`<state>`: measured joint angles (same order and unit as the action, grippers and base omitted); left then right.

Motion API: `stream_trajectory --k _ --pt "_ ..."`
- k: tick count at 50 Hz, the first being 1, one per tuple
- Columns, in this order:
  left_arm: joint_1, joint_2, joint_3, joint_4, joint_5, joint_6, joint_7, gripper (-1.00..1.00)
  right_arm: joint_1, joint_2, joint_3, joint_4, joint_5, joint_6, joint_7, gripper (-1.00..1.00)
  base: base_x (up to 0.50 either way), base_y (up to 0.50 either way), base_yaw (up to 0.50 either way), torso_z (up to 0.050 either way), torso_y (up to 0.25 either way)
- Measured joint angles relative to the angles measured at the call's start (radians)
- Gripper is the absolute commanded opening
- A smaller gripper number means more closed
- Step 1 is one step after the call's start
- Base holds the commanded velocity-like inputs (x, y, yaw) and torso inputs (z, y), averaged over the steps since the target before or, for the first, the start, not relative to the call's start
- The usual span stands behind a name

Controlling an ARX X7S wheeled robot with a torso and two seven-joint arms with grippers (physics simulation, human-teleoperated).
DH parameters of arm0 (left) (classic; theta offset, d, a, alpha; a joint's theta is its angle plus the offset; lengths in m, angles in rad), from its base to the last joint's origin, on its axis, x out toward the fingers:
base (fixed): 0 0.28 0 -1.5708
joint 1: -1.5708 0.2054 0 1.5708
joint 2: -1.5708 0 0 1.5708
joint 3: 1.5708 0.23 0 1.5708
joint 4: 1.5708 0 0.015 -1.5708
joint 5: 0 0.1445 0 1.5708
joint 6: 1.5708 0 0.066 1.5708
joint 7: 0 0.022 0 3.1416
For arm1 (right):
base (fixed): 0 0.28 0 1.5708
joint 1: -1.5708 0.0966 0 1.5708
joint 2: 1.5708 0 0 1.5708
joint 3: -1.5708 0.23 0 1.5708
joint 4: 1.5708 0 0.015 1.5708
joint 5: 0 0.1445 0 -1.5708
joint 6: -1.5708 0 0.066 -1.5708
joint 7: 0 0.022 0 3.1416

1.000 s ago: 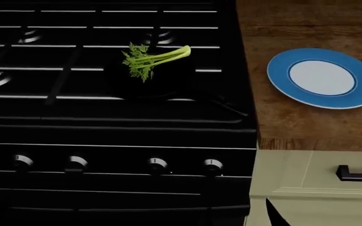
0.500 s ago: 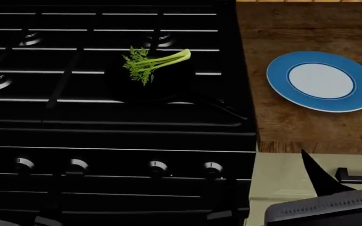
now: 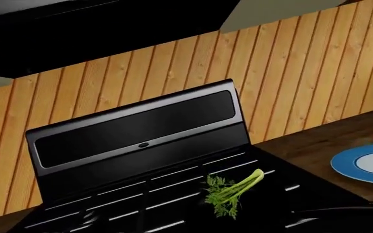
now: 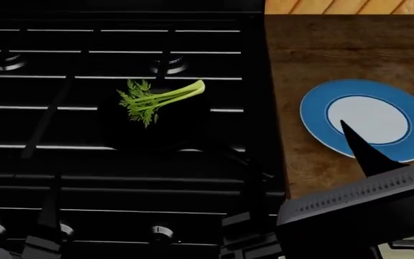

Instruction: Pick up the pan and dump the vegetables in it onto the plate. Then return the pan to the stove.

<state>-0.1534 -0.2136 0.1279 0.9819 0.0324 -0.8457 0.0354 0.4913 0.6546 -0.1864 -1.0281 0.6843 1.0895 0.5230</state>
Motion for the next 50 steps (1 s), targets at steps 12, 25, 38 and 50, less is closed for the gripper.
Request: stream_trajectory --k 12,25,38,50 --pt "0.001 -0.001 -0.011 0.002 -0.016 0.006 -0.002 1.00 0.063 0.069 -0.044 0.001 0.147 -0.021 0.110 1.00 0.42 -0.11 0.00 0.048 0.065" --pt "0.023 0.005 -0.024 -0.010 -0.036 0.041 -0.010 1.00 0.136 0.089 -0.004 0.123 0.440 -0.073 0.046 1.00 0.00 0.00 0.00 0.004 0.005" --pt "0.040 0.008 -0.029 -0.031 -0.053 0.068 -0.017 1.00 0.294 0.097 -0.062 0.266 0.724 0.017 0.002 1.00 0.00 0.00 0.00 0.000 0.000" --pt "0.050 0.009 -0.030 -0.047 -0.068 0.087 -0.024 1.00 0.387 0.086 -0.163 0.382 0.728 0.097 -0.063 1.00 0.00 0.00 0.00 0.000 0.000"
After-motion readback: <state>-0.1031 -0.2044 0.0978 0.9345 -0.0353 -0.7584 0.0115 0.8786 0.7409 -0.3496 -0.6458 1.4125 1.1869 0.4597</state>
